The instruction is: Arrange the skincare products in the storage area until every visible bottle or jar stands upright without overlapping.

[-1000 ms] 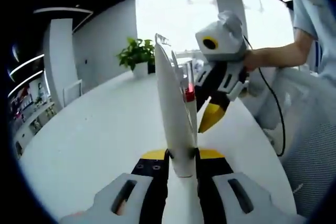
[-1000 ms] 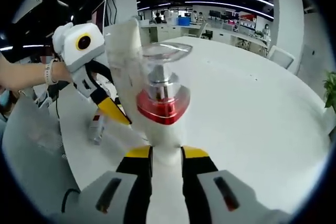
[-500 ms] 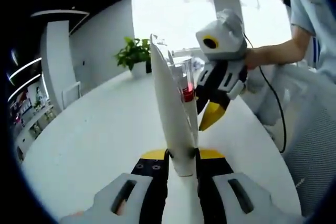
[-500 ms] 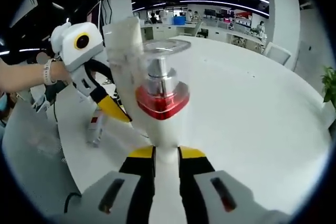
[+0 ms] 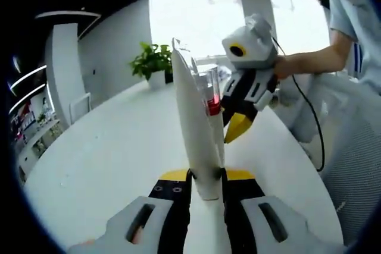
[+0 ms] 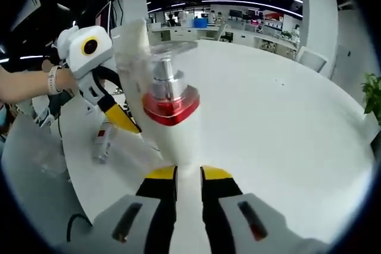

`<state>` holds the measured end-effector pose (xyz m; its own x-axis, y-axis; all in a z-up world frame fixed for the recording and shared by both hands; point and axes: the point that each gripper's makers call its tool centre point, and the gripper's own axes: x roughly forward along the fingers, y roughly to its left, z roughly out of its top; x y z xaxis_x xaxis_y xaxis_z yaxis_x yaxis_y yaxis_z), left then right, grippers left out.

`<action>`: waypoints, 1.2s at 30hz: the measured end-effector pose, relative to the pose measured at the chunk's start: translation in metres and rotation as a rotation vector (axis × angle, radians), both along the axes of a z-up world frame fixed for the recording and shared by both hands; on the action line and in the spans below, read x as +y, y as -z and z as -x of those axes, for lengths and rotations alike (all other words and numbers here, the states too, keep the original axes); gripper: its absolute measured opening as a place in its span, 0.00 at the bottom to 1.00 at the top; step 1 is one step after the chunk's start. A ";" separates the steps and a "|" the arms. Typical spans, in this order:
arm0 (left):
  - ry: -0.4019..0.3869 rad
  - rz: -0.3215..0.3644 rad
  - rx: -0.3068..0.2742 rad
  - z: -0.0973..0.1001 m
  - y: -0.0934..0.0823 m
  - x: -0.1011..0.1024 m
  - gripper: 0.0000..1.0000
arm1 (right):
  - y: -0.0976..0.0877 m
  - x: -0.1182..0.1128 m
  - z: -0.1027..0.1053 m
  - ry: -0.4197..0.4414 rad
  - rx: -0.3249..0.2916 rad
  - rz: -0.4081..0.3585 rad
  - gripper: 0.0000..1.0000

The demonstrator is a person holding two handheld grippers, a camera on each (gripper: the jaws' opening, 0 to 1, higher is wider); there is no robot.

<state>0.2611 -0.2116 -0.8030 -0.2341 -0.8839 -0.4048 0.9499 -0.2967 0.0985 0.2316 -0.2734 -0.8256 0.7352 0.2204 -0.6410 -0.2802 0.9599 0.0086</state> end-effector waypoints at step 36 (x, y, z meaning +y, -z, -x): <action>-0.042 -0.001 0.048 -0.009 -0.007 0.003 0.21 | -0.001 0.017 0.008 -0.032 0.012 -0.037 0.30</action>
<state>0.2703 -0.2089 -0.7964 -0.2162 -0.8928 -0.3952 0.9650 -0.2569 0.0522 0.2238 -0.2564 -0.8247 0.7194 0.2677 -0.6410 -0.3107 0.9493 0.0478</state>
